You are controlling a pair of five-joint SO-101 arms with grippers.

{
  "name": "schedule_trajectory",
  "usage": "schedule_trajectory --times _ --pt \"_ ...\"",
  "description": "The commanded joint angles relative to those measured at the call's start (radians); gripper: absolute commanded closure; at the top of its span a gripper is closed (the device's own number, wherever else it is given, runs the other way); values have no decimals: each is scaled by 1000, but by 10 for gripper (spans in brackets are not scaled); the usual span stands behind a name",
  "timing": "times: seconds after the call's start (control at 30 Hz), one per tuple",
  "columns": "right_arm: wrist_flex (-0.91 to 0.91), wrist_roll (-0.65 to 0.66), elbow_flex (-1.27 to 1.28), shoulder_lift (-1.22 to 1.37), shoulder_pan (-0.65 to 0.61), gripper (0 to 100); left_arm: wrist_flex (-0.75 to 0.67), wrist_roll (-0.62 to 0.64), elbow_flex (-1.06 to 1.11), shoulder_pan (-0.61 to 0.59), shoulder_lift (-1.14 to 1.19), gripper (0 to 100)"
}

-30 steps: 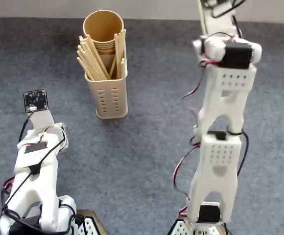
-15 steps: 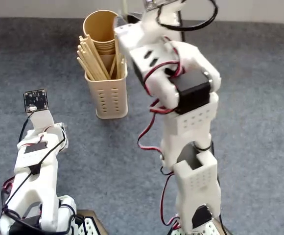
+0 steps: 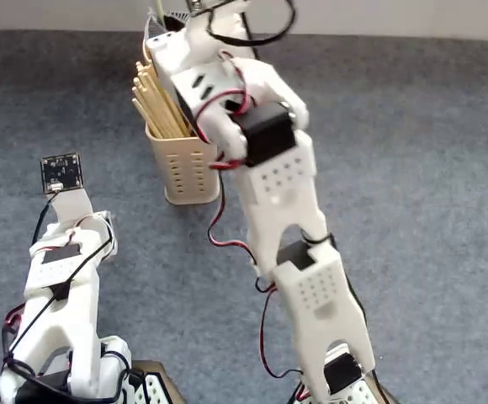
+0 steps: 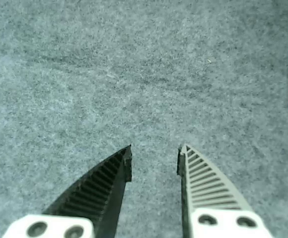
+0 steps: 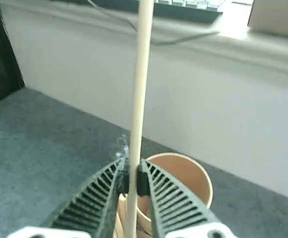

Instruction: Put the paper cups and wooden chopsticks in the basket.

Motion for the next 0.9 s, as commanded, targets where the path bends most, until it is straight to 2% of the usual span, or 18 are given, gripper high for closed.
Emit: schedule_trajectory --times 0.0,0.27,0.43,0.5,0.8,0.87 --pt "-36 -3 -76 38 31 992 -15 -8 -4 16 -16 819" --pt "-25 0 -76 62 38 986 -15 -8 -4 16 -16 819" --pt "-25 3 -76 59 38 867 -15 -8 -4 16 -16 819" --pt "-18 49 -76 59 35 837 -15 -8 -4 16 -16 819" --pt "4 91 -76 48 16 835 -15 -8 -4 16 -16 819" --pt "71 147 -76 5 13 835 -17 -8 -4 16 -16 819"
